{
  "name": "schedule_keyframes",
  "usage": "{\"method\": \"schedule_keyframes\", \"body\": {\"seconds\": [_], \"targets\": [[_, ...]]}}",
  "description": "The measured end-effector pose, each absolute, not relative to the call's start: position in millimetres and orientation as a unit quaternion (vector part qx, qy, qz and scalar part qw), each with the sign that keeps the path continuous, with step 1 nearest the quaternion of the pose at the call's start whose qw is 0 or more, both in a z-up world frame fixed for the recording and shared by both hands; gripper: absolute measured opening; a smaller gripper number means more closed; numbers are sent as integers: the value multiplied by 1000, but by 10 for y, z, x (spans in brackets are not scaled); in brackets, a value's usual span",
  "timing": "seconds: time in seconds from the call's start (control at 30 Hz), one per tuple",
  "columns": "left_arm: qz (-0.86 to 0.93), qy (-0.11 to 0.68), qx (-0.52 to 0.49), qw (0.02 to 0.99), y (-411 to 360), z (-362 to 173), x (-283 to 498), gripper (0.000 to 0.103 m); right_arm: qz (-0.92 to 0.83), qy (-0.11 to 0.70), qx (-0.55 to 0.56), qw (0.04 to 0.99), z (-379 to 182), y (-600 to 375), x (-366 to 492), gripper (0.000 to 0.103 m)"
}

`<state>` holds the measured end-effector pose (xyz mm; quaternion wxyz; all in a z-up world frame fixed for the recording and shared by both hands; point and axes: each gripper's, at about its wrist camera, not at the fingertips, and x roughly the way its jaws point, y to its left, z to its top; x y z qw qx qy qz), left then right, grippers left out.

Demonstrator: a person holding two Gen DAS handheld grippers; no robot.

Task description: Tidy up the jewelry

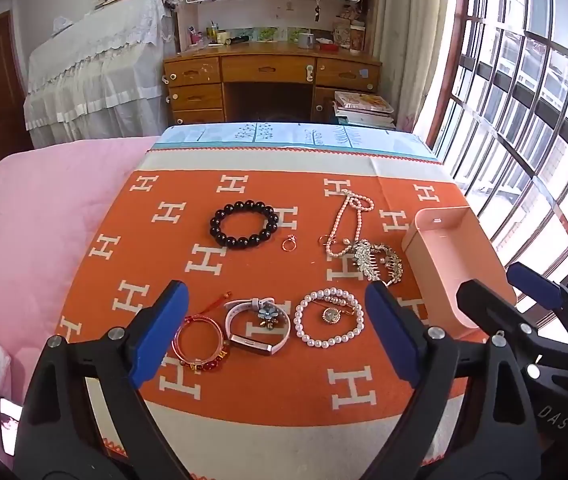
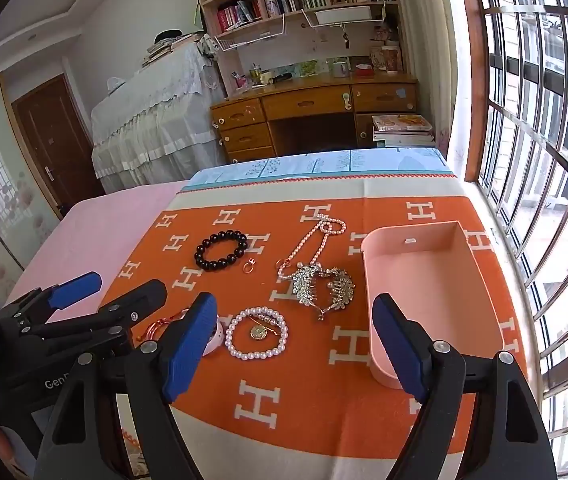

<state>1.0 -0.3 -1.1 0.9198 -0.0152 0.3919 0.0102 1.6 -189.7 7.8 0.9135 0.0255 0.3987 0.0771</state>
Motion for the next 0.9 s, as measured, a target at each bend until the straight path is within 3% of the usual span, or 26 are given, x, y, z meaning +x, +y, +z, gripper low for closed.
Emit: {"method": "schedule_keyframes", "body": {"seconds": [0.9], "targets": [[7,415,-28,910,48,-126,38,88,76,403,23,912,10,-1880,23,81]]}}
